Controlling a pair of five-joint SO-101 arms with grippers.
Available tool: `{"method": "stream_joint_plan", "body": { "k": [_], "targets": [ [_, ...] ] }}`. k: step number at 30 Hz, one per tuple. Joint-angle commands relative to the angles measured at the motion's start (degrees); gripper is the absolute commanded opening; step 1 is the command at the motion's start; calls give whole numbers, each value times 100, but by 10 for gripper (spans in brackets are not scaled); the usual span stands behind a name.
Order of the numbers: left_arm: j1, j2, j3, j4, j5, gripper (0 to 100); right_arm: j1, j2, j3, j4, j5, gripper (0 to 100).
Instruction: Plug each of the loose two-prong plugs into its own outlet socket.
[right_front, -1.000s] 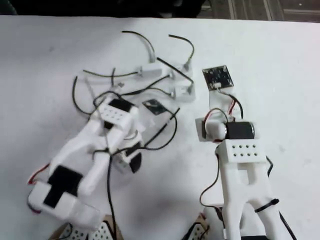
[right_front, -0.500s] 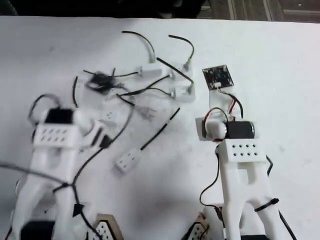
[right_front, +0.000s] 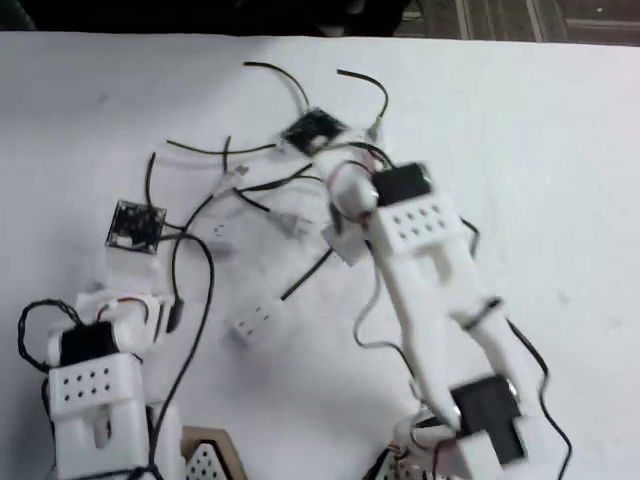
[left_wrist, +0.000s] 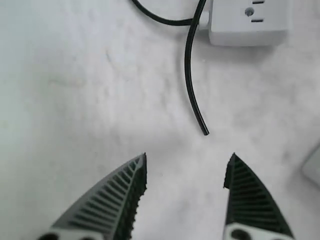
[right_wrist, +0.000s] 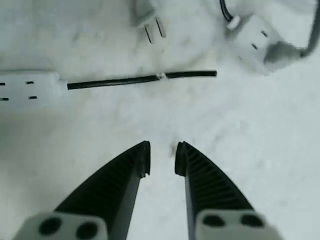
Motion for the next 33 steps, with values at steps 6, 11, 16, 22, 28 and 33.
{"method": "stream_joint_plan", "body": {
  "k": [6, 11, 16, 22, 28, 33],
  "targets": [
    [-48, -831, 316, 44, -79, 255, -338, 2220, -2127, 198, 202, 159],
    [-48, -998, 396, 53, -70, 255, -567, 3495, -3499, 804, 211, 198],
    [-48, -1015, 396, 53, -62, 255, -743, 4541, -4879, 1024, 237, 199],
    [-48, -1015, 404, 53, -62, 255, -752, 5578, -6435, 1288, 202, 200],
    [-48, -1015, 404, 53, -62, 255, -743, 6396, -7253, 1279, 202, 199],
    [-48, -1015, 404, 53, -62, 255, -752, 6905, -7657, 1253, 202, 198]
  ]
}}
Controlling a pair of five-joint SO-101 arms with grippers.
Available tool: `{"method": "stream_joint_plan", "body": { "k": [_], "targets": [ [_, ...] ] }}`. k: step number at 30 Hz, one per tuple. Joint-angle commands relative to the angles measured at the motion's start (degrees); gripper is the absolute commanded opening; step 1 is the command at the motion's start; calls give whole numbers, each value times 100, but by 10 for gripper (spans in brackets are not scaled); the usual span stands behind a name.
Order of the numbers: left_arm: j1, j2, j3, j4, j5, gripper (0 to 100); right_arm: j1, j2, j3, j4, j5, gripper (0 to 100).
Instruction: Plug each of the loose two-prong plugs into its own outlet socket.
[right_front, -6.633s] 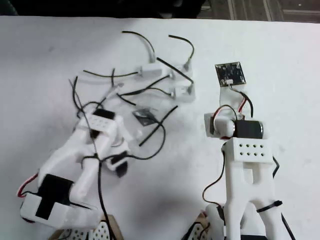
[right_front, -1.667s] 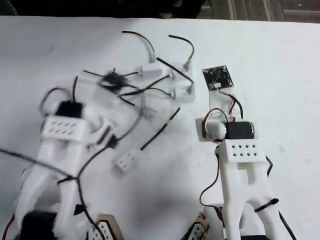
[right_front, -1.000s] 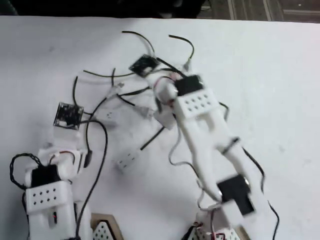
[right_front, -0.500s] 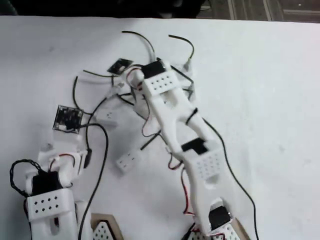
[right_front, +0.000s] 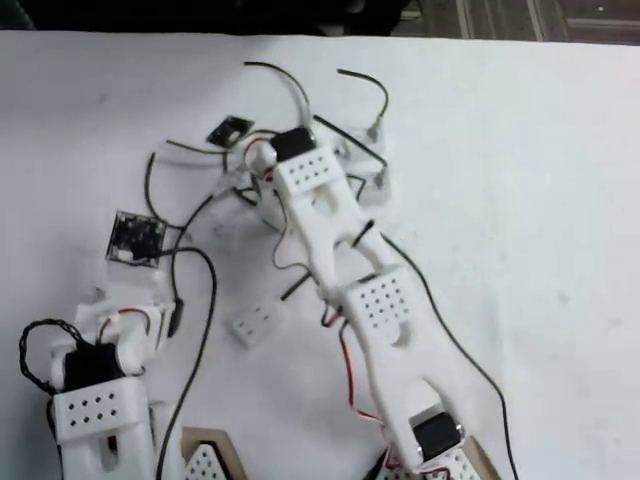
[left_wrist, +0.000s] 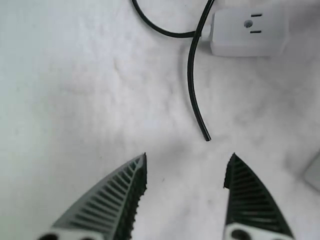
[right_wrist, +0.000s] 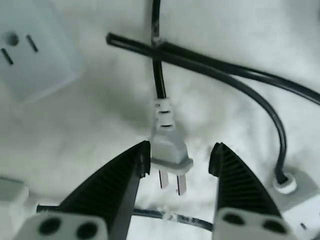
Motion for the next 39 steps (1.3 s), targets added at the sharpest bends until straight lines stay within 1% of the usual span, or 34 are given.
{"method": "stream_joint_plan", "body": {
  "k": [1, 5, 9, 12, 24, 26, 30, 35, 39],
  "targets": [
    [-48, -84, -35, 35, -62, 255, -31, 92, -431, 31, 18, 198],
    [-48, -92, 26, 9, -62, 255, -92, 154, -598, 48, 18, 190],
    [-40, -92, 35, 0, -62, 255, -268, 189, -563, 75, 18, 130],
    [-40, -92, 35, 0, -62, 255, -347, 154, -554, 84, 18, 105],
    [-31, -92, 44, 0, -79, 255, -382, 171, -545, 119, 18, 101],
    [-31, -92, 44, 0, -79, 255, -382, 207, -536, 119, 35, 87],
    [-31, -92, 44, 0, -79, 255, -382, 154, -141, 119, 141, 15],
    [-31, -92, 44, 0, -88, 255, -338, 110, 141, 119, 273, 17],
    [-31, -92, 44, 0, -88, 255, -356, -365, 659, 127, 273, 17]
  ]
}}
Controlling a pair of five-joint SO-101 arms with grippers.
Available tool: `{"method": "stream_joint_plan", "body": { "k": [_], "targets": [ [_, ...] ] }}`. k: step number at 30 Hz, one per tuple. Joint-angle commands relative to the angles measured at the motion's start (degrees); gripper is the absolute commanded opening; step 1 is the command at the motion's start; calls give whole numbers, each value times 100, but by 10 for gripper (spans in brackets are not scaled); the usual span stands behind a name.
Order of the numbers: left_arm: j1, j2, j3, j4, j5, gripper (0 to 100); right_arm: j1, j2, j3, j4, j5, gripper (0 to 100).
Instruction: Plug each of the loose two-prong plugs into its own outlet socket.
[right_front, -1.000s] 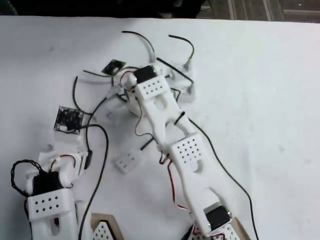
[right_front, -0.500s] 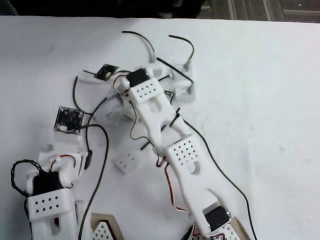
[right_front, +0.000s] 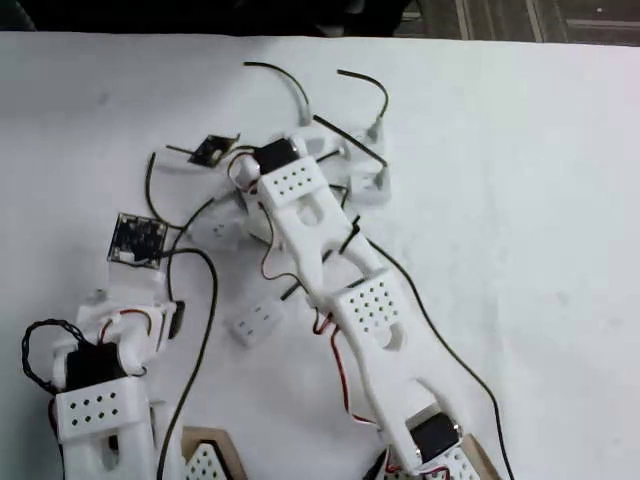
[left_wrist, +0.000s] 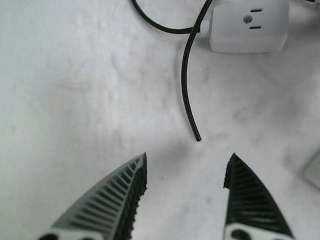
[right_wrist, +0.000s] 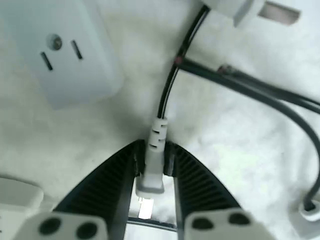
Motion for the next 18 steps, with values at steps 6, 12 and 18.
{"method": "stream_joint_plan", "body": {
  "k": [6, 12, 18],
  "targets": [
    [-31, -92, -26, 0, -79, 255, -110, -1402, 2224, 57, 422, 16],
    [-31, -92, -18, 0, -79, 255, -110, -1534, 3068, 57, 730, 16],
    [-31, -92, -18, 0, -79, 255, -163, -1165, 3077, 40, 932, 16]
  ]
}}
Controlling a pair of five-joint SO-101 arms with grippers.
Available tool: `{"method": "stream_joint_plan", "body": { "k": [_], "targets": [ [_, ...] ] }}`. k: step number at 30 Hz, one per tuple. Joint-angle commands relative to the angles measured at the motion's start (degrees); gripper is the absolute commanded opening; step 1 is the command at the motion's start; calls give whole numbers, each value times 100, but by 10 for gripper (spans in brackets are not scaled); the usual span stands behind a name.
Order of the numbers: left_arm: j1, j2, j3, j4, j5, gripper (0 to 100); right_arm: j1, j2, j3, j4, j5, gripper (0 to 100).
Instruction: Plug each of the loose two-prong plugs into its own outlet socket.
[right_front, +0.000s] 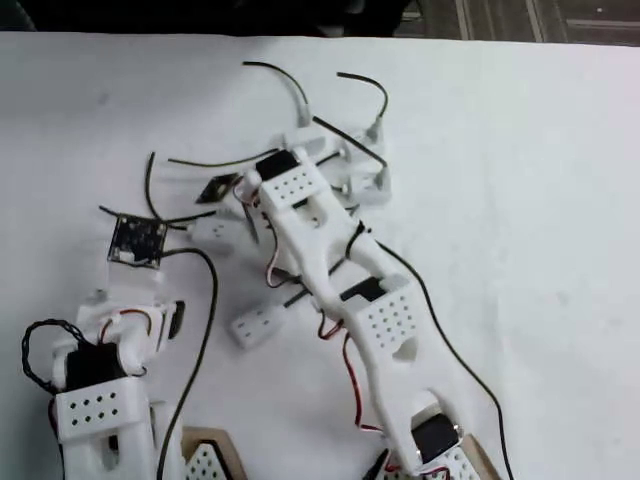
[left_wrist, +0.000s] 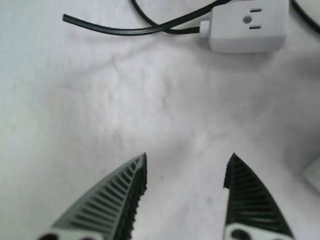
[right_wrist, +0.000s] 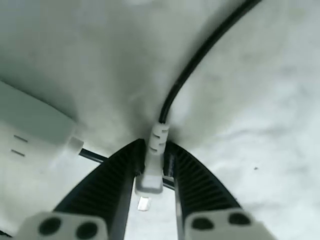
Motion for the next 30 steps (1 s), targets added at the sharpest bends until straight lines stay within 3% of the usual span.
{"method": "stream_joint_plan", "body": {
  "k": [1, 8, 13, 30],
  "targets": [
    [-31, -92, -18, 0, -79, 255, -145, 251, 149, 48, 158, 16],
    [-31, -92, -18, 0, -79, 255, -268, 233, -387, 57, 149, 16],
    [-31, -92, -18, 0, -79, 255, -224, -567, -527, 66, 97, 16],
    [-31, -101, -62, -114, -35, 255, -145, -4198, 1538, 66, -712, 16]
  ]
}}
